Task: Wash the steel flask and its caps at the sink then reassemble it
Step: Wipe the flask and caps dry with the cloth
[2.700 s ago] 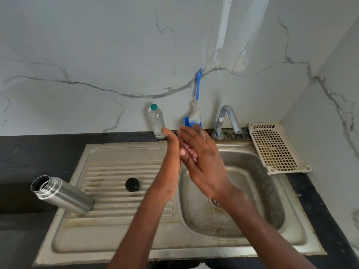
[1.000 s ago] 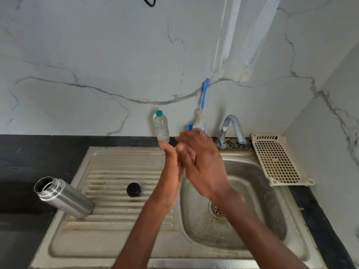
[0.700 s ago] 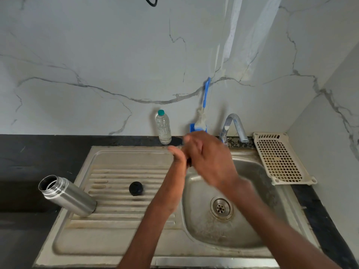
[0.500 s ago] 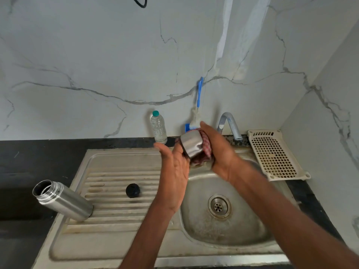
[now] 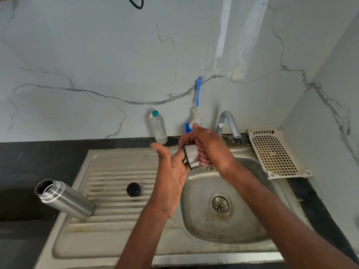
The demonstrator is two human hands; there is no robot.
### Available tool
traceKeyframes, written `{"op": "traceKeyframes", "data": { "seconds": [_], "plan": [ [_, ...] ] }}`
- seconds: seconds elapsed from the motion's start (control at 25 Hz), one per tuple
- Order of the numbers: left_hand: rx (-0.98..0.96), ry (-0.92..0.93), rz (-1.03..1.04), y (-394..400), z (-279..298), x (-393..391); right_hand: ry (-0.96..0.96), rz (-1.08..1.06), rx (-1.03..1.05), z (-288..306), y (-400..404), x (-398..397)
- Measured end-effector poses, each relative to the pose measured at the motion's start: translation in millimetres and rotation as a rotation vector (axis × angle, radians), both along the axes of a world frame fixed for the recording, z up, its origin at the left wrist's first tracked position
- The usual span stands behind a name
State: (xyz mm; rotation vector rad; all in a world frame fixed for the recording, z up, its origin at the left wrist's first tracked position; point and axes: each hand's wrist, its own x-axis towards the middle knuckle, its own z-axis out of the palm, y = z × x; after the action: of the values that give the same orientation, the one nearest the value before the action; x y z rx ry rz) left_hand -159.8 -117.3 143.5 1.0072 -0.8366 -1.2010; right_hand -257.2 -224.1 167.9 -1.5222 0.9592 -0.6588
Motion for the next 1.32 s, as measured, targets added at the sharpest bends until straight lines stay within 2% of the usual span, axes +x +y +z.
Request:
{"op": "traceKeyframes", "data": {
  "seconds": [0.04,0.08,0.16,0.24,0.32,0.36,0.4,0.44,0.52,0.56,0.64,0.68,0.72,0.76,0.8,0.92,1.0,1.08,1.16,1.24,1.28,1.32],
  "plan": [
    [-0.022,0.081,-0.011,1,1,1,-0.066,0.007,0.089,1,7,0],
    [-0.029,0.110,0.000,1,2,3,-0.127,0.002,0.040,-7,16,-1],
    [0.009,0.010,0.076,-5,7,8,-0.111,0.010,-0.328,-31,33,-5],
    [0.028,-0.106,0.085,-10,10,13,0.056,0.021,-0.686,-46,29,-4],
    [0.042,-0.198,0.033,-11,13,15,0.230,0.044,-0.961,-45,24,1],
    [0.043,-0.211,0.014,-9,14,17,0.262,0.074,-1.031,-44,21,3],
    [0.036,-0.222,0.011,-9,14,18,0.239,0.115,-1.014,-40,17,4],
    [0.035,-0.249,0.014,-10,16,19,0.214,0.131,-0.877,-31,12,4],
    [0.062,-0.264,-0.025,-12,19,22,0.222,0.105,-0.470,-14,3,9],
    [0.074,-0.242,-0.038,-12,17,26,0.301,0.099,-0.458,-8,5,11],
    [0.056,-0.222,-0.015,-8,12,35,0.449,0.099,-0.751,-17,20,13],
    [0.045,-0.220,-0.009,-5,10,38,0.446,0.118,-0.866,-23,33,14],
    [0.027,-0.210,-0.014,-1,8,39,0.398,0.114,-0.888,-23,38,15],
    [0.018,-0.189,-0.009,3,7,37,0.325,0.079,-0.784,-16,37,17],
    [0.003,-0.135,-0.002,5,5,33,0.251,0.010,-0.570,-6,29,22],
    [-0.070,0.114,-0.050,13,4,21,0.059,-0.083,0.206,20,6,29],
    [-0.035,0.104,0.007,9,2,13,-0.133,-0.124,0.506,17,12,28],
    [0.043,-0.100,0.128,4,4,9,-0.374,-0.134,0.701,8,29,28],
    [0.011,-0.474,0.163,3,5,9,-0.523,-0.172,0.840,-3,40,27],
    [-0.024,-0.859,0.137,10,-2,18,-0.621,-0.182,0.945,-4,50,23],
    [-0.025,-0.986,0.133,13,-8,26,-0.639,-0.159,0.944,-4,57,21],
    [-0.009,-1.040,0.137,18,-10,32,-0.576,-0.137,0.893,-3,66,19]
  ]
}}
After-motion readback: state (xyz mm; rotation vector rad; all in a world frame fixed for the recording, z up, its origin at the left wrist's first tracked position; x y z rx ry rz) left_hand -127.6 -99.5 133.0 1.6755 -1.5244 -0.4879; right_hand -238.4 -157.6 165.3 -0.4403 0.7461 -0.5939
